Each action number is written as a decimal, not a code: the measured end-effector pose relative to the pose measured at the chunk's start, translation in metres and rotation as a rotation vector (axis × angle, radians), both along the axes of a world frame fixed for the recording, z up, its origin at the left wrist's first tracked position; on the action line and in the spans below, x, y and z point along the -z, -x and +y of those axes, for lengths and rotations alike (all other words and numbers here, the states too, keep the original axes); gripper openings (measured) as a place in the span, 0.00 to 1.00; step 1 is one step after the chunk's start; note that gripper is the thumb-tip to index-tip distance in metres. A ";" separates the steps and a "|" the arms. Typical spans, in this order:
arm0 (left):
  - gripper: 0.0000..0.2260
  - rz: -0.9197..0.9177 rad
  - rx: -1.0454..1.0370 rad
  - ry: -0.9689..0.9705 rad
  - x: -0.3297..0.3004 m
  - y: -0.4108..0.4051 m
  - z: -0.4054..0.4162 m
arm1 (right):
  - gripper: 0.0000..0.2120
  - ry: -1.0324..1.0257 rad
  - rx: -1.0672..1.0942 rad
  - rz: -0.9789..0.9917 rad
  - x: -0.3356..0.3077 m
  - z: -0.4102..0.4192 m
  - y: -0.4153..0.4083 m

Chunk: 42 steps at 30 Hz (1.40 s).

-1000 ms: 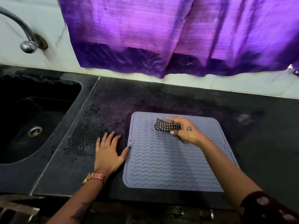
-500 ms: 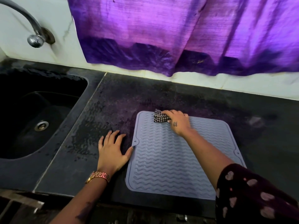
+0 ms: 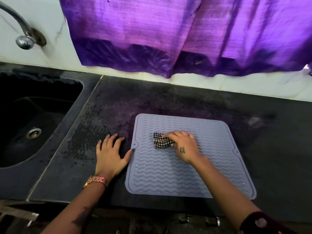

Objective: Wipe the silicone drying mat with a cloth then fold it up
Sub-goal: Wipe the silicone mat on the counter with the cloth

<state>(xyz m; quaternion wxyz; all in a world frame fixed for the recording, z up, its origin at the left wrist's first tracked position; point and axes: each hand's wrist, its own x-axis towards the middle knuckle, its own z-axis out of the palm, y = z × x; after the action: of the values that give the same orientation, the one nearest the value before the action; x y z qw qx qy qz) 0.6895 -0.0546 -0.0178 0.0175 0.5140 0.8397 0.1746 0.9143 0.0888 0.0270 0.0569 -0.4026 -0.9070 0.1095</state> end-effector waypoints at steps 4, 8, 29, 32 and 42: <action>0.38 -0.002 0.004 -0.002 -0.001 -0.001 -0.001 | 0.29 -0.036 -0.017 -0.003 0.004 -0.030 -0.018; 0.39 -0.007 0.010 0.010 -0.001 -0.002 -0.002 | 0.30 -0.049 -0.032 0.024 0.008 -0.062 -0.037; 0.38 0.003 0.027 0.018 0.001 -0.001 -0.003 | 0.26 0.221 -0.221 0.110 -0.019 -0.085 -0.092; 0.38 0.005 0.026 0.018 0.000 -0.002 -0.003 | 0.24 0.128 -0.141 0.212 -0.031 -0.034 -0.077; 0.36 0.014 0.000 0.025 -0.004 -0.002 -0.001 | 0.24 -0.197 0.170 -0.129 -0.023 0.109 -0.022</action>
<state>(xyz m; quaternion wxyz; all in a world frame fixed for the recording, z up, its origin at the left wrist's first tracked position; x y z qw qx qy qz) 0.6912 -0.0553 -0.0141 0.0181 0.5151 0.8417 0.1605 0.9362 0.1981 0.0503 0.0470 -0.4768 -0.8777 -0.0116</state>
